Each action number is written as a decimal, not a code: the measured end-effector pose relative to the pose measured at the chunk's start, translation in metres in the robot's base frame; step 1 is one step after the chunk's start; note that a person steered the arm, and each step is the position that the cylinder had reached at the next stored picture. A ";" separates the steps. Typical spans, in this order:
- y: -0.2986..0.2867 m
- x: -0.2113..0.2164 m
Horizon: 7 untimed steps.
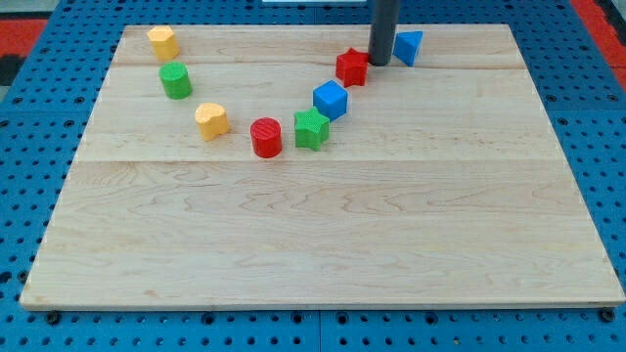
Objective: Drag the blue triangle towards the top right corner
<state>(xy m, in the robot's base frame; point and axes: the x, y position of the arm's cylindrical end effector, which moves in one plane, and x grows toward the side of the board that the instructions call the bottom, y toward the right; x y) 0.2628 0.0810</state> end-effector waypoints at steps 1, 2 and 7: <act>0.047 -0.003; 0.049 -0.007; 0.081 -0.042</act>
<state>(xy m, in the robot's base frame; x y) 0.2204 0.1616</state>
